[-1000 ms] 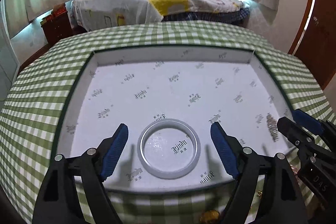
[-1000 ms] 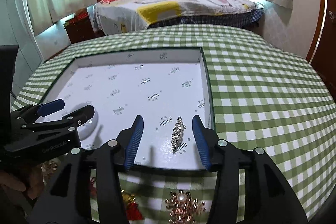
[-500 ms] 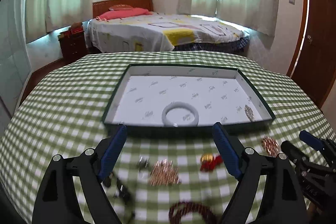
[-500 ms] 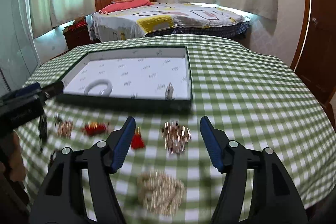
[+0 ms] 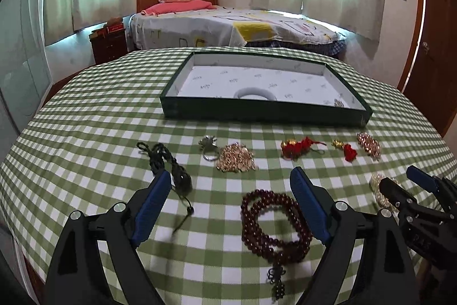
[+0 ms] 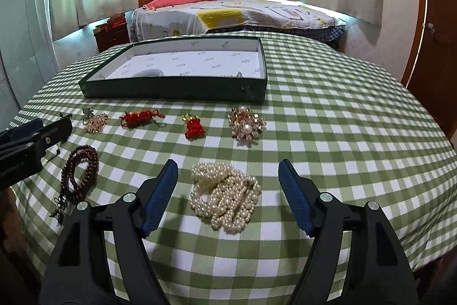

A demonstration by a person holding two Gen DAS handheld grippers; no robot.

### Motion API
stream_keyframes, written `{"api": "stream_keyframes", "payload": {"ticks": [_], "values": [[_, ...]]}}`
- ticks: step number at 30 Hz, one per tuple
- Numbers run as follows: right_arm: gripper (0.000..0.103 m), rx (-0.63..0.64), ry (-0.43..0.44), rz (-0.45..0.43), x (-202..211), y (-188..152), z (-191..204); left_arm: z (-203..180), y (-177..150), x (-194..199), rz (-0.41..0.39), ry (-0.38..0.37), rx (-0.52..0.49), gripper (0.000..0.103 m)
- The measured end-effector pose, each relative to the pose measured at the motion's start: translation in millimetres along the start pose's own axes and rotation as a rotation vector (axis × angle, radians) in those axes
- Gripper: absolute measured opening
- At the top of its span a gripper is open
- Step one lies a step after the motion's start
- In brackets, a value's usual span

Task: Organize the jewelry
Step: 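Open both tools in the tray and move them back over the jewelry, then grasp the pearl strands with the right tool while the left tool grasps the red bead mala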

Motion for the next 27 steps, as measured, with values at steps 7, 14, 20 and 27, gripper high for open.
{"api": "stream_keyframes", "payload": {"ticks": [7, 14, 20, 27], "values": [[0.064, 0.004, -0.030, 0.039, -8.2, -7.7, 1.3, -0.6, -8.3, 0.8, 0.027, -0.014, 0.005, 0.082], [0.024, 0.017, -0.028, 0.031, -5.3, -7.7, 2.4, -8.5, -14.7, -2.3, 0.061, -0.036, -0.014, 0.082], [0.021, 0.019, -0.008, 0.029, -4.2, -7.5, 3.9, -18.5, -18.3, -6.7, 0.083, -0.051, -0.047, 0.082], [0.021, 0.016, -0.003, 0.029, -4.0, -7.3, 3.5, -21.7, -26.6, -19.8, 0.136, -0.070, -0.051, 0.084]]}}
Point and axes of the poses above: each gripper's, at about its wrist camera, not at the fingertips, and x roughly against the way its jaws point, z to its left, y to its top, the point moved 1 cm from there along -x, roughly the way its jaws point, and after that the axes turned 2 degrees about -y, right-handed, at the moved point
